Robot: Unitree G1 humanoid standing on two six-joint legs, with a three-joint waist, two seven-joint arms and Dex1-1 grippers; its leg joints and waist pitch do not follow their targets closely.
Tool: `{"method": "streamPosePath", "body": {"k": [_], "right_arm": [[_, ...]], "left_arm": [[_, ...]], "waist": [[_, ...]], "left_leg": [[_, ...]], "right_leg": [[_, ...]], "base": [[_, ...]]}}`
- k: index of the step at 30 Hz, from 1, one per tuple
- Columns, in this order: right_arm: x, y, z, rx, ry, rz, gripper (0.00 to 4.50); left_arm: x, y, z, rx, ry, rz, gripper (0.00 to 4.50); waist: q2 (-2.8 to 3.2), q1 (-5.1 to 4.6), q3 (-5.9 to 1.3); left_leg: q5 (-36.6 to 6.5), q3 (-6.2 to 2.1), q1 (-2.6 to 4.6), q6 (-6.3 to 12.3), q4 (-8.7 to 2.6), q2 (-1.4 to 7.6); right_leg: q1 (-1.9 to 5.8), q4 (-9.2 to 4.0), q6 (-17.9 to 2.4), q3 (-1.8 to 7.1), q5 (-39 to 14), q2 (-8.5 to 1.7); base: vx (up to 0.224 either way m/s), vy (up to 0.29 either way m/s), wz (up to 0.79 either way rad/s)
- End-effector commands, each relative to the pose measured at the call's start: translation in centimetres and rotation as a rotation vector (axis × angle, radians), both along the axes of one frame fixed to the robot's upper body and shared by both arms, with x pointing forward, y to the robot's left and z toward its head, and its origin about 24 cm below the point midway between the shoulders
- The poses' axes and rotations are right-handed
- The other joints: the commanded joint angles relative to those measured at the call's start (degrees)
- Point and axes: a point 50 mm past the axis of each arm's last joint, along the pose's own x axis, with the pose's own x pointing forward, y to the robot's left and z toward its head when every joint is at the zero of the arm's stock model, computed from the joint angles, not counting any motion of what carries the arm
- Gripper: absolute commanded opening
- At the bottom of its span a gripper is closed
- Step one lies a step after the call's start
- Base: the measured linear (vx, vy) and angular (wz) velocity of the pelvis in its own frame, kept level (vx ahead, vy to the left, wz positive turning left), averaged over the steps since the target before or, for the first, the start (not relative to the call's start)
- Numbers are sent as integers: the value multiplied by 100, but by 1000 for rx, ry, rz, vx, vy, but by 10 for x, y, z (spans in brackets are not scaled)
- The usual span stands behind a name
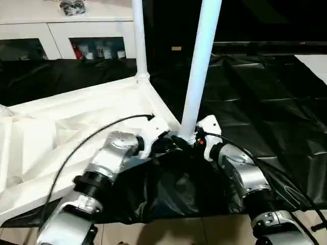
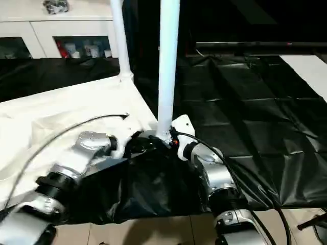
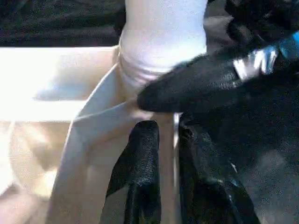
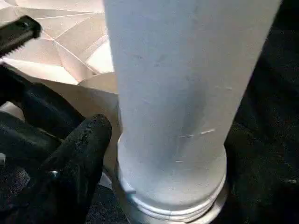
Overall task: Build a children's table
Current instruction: Rotate leg to tighten
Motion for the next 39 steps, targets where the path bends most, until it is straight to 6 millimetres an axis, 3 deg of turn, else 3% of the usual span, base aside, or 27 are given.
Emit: {"method": "streamPosePath", "body": {"k": [1,5,13,16,22,27,35,36,39], "right_arm": [[0,0,0,-5,8,25,392],[1,-10,3,-1,-1,16,392],[1,-12,3,-7,4,11,392],[1,-11,2,-10,4,17,392],[2,-11,3,-21,2,22,392],[2,-12,3,-28,-2,26,392],[4,-13,6,-34,-8,54,392],[4,-13,6,-32,-7,60,421],[3,-14,7,-34,7,107,432]], "left_arm": [[1,7,7,8,-12,4,116],[-4,14,15,-6,-11,-7,153],[-6,12,9,-34,47,6,153],[-8,8,4,-44,76,15,153],[-7,11,-2,-29,89,46,153],[-4,18,-5,-1,84,71,138],[-6,21,-7,-13,100,40,59],[-6,21,-7,-15,102,38,43],[-10,19,-8,-24,109,-10,26]], "waist": [[-14,48,-334],[-6,58,-321],[-12,66,-324],[-10,69,-336],[-21,65,-336],[-35,69,-329],[-39,57,-330],[-37,57,-330],[-35,65,-340]], "left_leg": [[-1361,-86,8,274,-330,150],[-1287,-62,15,341,-316,149],[-1330,-67,13,257,-317,135],[-1218,-65,4,305,-302,135],[-1213,-67,2,333,-296,128],[-1295,-68,7,315,-299,130],[-1326,-71,4,296,-297,127],[-1316,-72,5,312,-296,128],[-1237,-68,0,361,-283,132]], "right_leg": [[293,-345,-1252,221,-1228,-301],[281,-328,-1367,219,-1086,-282],[289,-340,-1252,217,-1267,-280],[301,-318,-1332,215,-1036,-278],[304,-329,-1282,211,-1129,-275],[300,-341,-1260,209,-1252,-282],[291,-348,-1197,210,-1413,-283],[290,-345,-1214,210,-1384,-284],[297,-321,-1262,211,-1219,-281]], "base": [[0,0,0],[0,0,0],[0,0,0],[0,0,0],[0,0,0],[0,0,0],[0,0,0],[0,0,0],[0,0,0]]}}
